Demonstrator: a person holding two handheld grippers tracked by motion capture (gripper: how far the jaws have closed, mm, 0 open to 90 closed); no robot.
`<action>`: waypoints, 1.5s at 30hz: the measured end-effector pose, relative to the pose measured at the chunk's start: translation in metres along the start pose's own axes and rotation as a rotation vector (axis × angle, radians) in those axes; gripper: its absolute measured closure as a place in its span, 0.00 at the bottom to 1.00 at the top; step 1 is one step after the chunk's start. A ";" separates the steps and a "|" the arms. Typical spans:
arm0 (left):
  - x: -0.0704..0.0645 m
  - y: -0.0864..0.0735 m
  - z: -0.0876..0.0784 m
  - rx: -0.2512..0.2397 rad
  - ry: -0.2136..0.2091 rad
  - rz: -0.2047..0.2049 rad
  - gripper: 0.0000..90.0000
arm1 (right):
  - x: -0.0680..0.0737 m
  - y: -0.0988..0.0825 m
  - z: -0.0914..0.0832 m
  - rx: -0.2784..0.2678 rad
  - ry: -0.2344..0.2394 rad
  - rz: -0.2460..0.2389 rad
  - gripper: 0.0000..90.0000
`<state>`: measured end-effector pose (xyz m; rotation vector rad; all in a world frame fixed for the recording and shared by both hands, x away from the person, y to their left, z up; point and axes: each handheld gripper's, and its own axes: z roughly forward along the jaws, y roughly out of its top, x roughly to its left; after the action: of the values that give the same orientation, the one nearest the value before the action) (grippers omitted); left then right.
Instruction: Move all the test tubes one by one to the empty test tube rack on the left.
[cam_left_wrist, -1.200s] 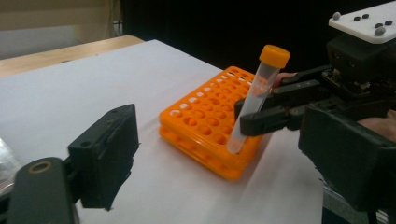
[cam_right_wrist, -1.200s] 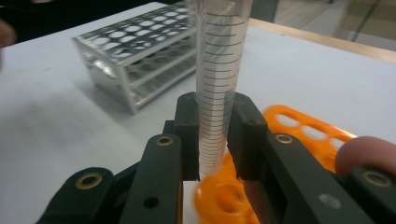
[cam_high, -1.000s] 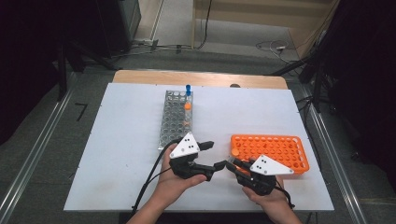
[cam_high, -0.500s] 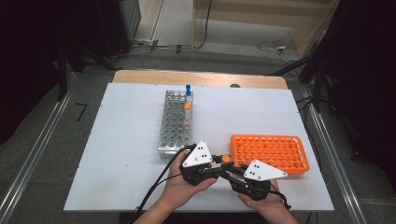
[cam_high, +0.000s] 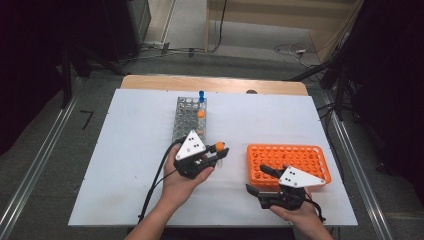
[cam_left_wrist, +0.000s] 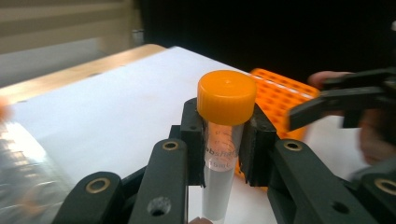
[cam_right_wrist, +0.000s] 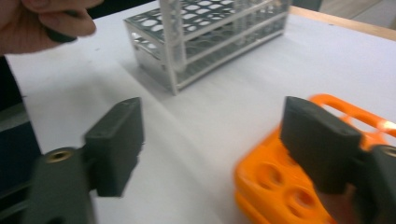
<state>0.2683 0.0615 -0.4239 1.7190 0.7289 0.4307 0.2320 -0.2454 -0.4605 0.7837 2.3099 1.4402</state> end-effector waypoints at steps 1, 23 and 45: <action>0.006 0.001 -0.001 -0.007 0.022 -0.003 0.83 | -0.004 -0.001 -0.003 -0.001 -0.002 0.007 0.12; 0.087 0.013 0.014 -0.101 0.227 -0.143 0.83 | -0.037 -0.014 -0.019 0.033 -0.079 0.055 0.01; 0.081 0.011 0.023 -0.015 0.262 -0.084 0.61 | -0.041 -0.016 -0.021 0.030 -0.101 0.068 0.02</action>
<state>0.3455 0.0972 -0.4267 1.6284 0.9804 0.6080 0.2495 -0.2905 -0.4664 0.9298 2.2547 1.3634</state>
